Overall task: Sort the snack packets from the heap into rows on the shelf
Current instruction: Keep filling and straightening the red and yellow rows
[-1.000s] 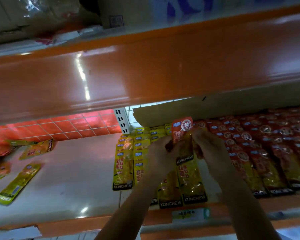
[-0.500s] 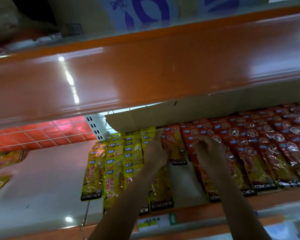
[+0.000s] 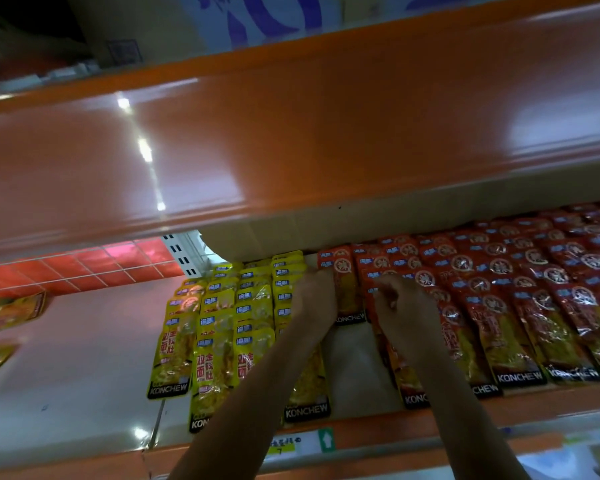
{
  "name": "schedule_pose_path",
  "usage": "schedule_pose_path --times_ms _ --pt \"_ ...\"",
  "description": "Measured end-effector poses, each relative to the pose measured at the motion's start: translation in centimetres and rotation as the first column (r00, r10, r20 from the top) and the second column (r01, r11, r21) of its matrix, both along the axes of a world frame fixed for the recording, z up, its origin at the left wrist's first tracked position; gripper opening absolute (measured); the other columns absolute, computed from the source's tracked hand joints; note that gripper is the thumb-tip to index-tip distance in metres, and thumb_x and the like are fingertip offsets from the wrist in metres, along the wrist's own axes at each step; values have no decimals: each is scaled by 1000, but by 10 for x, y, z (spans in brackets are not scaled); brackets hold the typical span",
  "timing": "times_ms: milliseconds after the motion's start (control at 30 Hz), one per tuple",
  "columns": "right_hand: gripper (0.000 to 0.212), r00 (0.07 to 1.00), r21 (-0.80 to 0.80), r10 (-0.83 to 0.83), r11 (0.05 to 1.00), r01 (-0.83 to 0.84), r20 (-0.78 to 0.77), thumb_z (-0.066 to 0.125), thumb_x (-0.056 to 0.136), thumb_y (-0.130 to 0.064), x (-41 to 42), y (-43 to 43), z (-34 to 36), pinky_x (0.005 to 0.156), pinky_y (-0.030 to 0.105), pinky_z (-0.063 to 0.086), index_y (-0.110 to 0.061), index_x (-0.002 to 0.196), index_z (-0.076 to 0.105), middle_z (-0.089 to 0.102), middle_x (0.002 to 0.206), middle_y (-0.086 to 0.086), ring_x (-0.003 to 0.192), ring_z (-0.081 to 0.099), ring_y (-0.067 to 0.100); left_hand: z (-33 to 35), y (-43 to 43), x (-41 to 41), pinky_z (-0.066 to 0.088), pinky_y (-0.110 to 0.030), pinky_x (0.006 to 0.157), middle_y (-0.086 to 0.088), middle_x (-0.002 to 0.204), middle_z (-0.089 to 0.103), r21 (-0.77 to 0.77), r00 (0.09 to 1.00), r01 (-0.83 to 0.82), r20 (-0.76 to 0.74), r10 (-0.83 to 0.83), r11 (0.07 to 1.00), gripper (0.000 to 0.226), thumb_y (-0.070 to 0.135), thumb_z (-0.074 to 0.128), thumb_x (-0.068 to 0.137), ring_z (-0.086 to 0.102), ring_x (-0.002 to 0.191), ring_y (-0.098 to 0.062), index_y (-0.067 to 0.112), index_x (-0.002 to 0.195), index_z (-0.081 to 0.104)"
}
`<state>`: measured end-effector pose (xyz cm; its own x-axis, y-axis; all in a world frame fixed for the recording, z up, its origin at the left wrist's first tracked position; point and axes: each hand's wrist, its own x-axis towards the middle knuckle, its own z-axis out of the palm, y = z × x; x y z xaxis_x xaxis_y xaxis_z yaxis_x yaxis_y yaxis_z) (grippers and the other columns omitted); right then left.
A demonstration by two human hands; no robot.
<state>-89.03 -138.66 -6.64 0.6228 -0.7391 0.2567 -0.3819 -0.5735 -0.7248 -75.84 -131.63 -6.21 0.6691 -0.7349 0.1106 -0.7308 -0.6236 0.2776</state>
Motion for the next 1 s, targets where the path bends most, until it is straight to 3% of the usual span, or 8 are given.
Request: schedule_pose_path --times_ms 133,300,467,600,733,833,1000 --pt "26 1000 3 8 1000 -8 6 54 94 -14 1 -2 1 70 11 37 -12 119 63 66 108 1 88 54 5 0 -2 -2 49 -33 89 -11 119 60 36 1000 -17 19 17 999 32 10 51 94 59 109 -25 14 125 57" --pt "25 1000 18 24 1000 -24 -20 55 94 -16 3 -2 2 83 27 48 -12 118 63 66 108 2 97 59 13 2 -2 -1 50 -34 88 -11 120 61 56 1000 -15 4 15 998 33 11 53 93 59 110 -27 13 127 54" --pt "25 999 -43 40 998 -39 6 56 92 -13 9 2 7 79 22 43 -11 115 65 67 106 4 94 61 15 6 5 2 47 -29 81 -9 114 63 9 999 -6 38 5 1000 30 5 48 92 60 106 -24 13 119 58" --pt "24 996 -57 85 995 -87 -31 56 92 -15 25 15 11 84 37 51 -8 113 65 68 106 8 95 62 23 11 22 7 46 -30 81 -6 116 61 -64 999 -14 46 17 998 26 16 53 93 59 108 -24 18 118 60" --pt "17 986 -84 137 986 -145 -93 55 92 -17 49 40 11 70 31 42 -6 99 66 66 95 13 90 61 31 14 54 19 46 -34 87 -9 122 59 -120 997 -35 66 43 992 34 26 60 89 51 116 -29 16 121 59" --pt "30 967 -71 216 971 -226 -132 54 92 -20 72 67 11 86 29 37 -12 120 61 64 116 10 110 56 27 16 85 33 43 -36 92 -7 124 58 -112 992 -75 91 86 991 37 28 61 87 48 119 -29 17 123 59" --pt "33 950 -87 287 950 -298 -123 57 87 -17 114 124 14 94 32 39 -13 119 63 63 120 9 115 54 26 15 151 67 39 -37 98 -4 126 57 -81 978 -156 125 165 984 39 33 56 88 45 121 -28 20 125 56"
